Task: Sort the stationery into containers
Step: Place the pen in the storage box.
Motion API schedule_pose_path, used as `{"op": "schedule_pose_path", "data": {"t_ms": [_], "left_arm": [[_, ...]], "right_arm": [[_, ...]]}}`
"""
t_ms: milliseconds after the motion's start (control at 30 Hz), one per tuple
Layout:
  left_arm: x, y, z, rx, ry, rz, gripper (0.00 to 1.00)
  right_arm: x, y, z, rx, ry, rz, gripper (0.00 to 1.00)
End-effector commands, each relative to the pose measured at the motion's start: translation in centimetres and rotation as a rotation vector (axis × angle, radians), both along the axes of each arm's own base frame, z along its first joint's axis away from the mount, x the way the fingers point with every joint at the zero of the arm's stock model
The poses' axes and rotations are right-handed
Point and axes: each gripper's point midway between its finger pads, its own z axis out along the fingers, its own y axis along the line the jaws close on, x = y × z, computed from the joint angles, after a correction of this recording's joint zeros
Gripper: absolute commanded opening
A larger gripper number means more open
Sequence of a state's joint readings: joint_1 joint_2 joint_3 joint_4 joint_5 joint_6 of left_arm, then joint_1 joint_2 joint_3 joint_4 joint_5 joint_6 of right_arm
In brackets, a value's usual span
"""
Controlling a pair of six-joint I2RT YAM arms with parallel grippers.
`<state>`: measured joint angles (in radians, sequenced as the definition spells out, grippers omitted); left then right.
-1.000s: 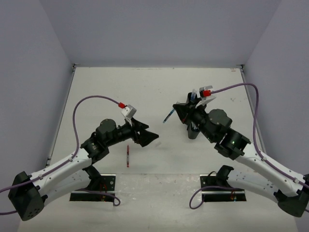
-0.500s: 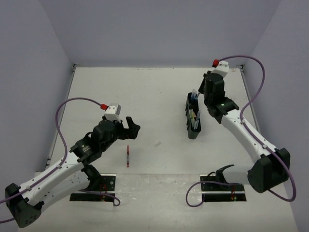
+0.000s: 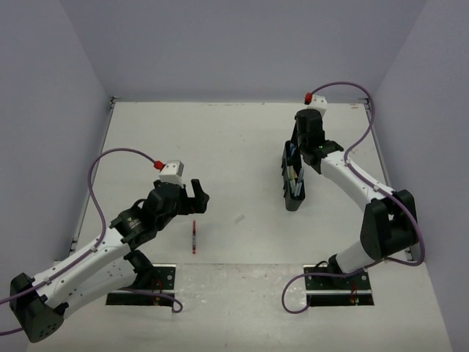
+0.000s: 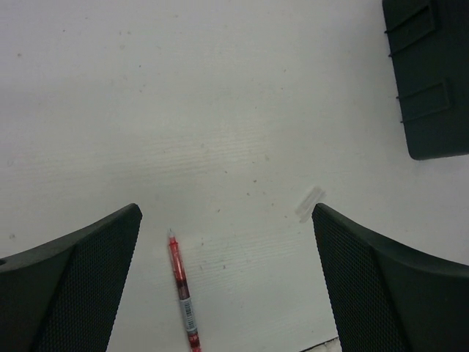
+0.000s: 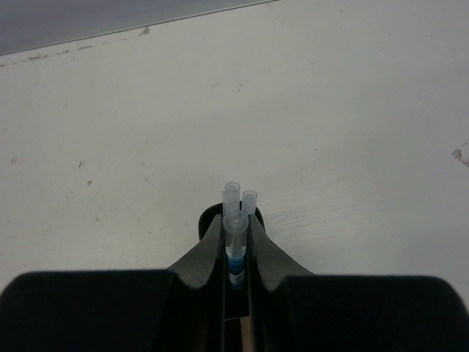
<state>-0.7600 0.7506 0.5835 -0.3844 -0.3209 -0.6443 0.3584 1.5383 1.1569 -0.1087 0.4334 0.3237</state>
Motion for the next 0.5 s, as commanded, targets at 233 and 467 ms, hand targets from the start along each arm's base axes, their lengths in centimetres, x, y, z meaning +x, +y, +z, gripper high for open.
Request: {"op": "schedule_pose_path", "data": {"t_ms": [233, 467], "left_arm": [[-1.5, 2.9, -5.4, 0.043, 0.198, 0.218, 0.98], [-4.0, 3.0, -10.4, 0.061, 0.352, 0.216, 0.91]], "right_arm": [[-1.3, 0.5, -0.6, 0.074, 0.018, 0.008, 0.49], [-3.9, 1.0, 4.5, 0.134, -0.019, 0.043, 0.54]]}}
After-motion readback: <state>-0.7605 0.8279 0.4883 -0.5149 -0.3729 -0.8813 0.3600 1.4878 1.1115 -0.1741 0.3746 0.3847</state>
